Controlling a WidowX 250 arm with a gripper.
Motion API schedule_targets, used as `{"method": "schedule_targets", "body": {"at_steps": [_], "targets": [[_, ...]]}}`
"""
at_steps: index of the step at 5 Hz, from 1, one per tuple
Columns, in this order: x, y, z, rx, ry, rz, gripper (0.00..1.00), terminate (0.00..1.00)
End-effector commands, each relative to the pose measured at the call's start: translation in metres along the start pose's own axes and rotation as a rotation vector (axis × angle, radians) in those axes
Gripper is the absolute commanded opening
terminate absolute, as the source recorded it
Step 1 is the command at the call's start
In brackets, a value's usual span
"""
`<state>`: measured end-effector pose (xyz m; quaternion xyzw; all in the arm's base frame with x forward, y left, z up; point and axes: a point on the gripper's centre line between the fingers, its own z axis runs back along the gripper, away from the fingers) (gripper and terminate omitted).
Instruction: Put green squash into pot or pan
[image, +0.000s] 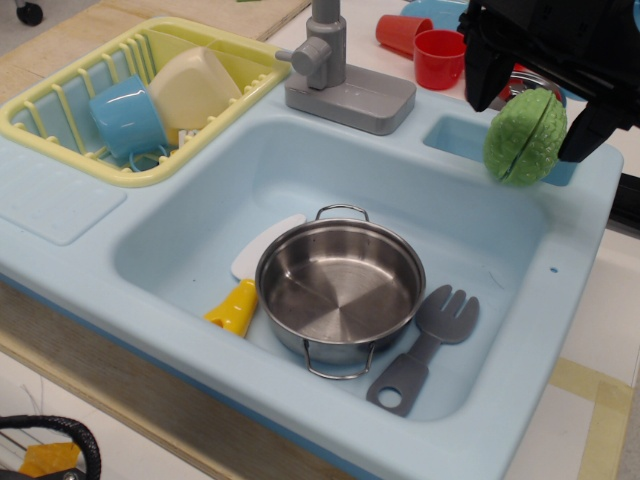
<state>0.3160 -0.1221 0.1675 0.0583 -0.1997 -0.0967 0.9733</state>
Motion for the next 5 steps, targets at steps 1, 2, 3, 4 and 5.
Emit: {"method": "schedule_targets", "body": {"at_steps": [1, 2, 3, 4, 5], "targets": [[0.018, 0.01, -0.003, -0.026, -0.04, 0.008, 1.0, 0.0], [0.018, 0.011, -0.013, -0.044, -0.018, 0.016, 1.0, 0.0], [0.013, 0.013, -0.023, -0.055, -0.021, 0.047, 1.0, 0.0], [0.012, 0.008, -0.035, -0.078, 0.007, 0.082, 1.0, 0.0], [0.01, 0.005, -0.036, -0.074, 0.011, 0.1, 0.0, 0.0]]}}
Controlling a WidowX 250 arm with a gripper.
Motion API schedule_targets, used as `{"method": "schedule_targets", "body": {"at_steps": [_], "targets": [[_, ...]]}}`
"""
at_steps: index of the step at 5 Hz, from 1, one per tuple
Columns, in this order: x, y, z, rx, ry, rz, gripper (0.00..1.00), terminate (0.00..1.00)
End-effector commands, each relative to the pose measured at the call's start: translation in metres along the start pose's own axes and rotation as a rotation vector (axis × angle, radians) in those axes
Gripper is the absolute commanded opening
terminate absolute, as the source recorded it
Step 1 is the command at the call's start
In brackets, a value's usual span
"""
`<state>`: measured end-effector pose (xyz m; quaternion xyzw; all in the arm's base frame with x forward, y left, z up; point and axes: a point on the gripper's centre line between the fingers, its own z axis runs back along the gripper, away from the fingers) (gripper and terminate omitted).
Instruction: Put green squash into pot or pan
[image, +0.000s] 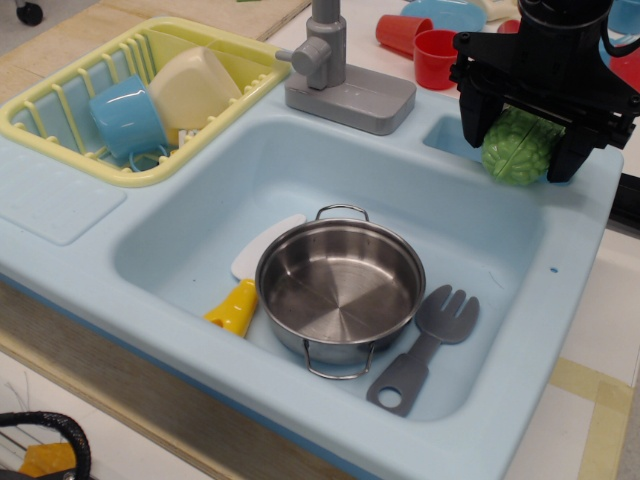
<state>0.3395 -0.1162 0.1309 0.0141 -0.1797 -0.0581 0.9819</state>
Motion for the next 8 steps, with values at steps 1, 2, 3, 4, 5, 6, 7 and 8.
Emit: {"method": "schedule_targets", "body": {"at_steps": [1, 2, 3, 4, 5, 6, 7, 8], "targets": [[-0.006, 0.001, 0.011, 0.007, -0.028, 0.04, 0.0, 0.0], [-0.022, 0.001, 0.034, 0.069, -0.033, 0.081, 0.0, 0.0], [-0.038, 0.006, 0.054, 0.124, -0.015, 0.129, 0.0, 0.0], [-0.061, 0.017, 0.057, 0.146, -0.016, 0.202, 0.0, 0.0], [-0.081, 0.027, 0.052, 0.15, 0.001, 0.264, 0.0, 0.0], [-0.092, 0.032, 0.05, 0.163, 0.028, 0.306, 0.0, 0.0], [-0.098, 0.038, 0.05, 0.16, 0.059, 0.293, 1.0, 0.0], [-0.098, 0.038, 0.05, 0.16, 0.059, 0.293, 1.0, 0.0]]}}
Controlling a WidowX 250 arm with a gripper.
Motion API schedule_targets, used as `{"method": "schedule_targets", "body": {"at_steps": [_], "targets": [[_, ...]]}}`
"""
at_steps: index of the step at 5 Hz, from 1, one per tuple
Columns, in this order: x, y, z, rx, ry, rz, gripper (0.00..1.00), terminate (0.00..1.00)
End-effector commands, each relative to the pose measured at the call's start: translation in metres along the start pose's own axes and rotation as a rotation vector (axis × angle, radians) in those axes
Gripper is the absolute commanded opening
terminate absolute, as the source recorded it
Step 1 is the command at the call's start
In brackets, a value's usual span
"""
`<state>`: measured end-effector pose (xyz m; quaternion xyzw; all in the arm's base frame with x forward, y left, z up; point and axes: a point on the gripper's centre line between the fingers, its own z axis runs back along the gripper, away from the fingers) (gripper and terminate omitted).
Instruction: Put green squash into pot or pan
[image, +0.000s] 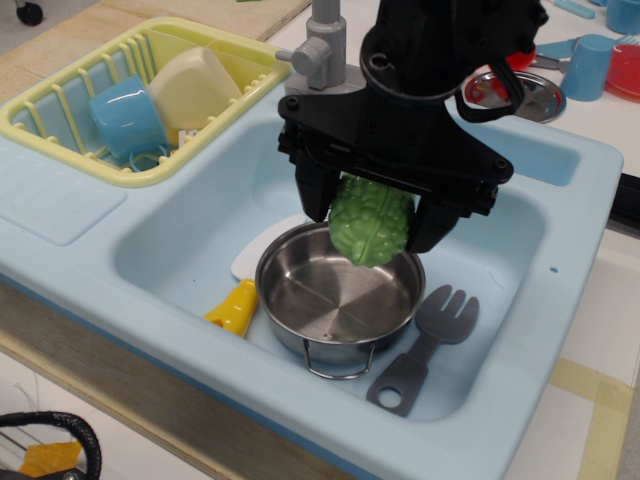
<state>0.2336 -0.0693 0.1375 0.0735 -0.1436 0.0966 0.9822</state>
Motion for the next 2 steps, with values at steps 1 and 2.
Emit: {"method": "schedule_targets", "body": {"at_steps": [1, 2], "targets": [[0.0039, 0.0027, 0.0063, -0.013, -0.021, 0.012, 1.0, 0.0], [0.0039, 0.0027, 0.0063, -0.013, -0.021, 0.012, 1.0, 1.0]]}}
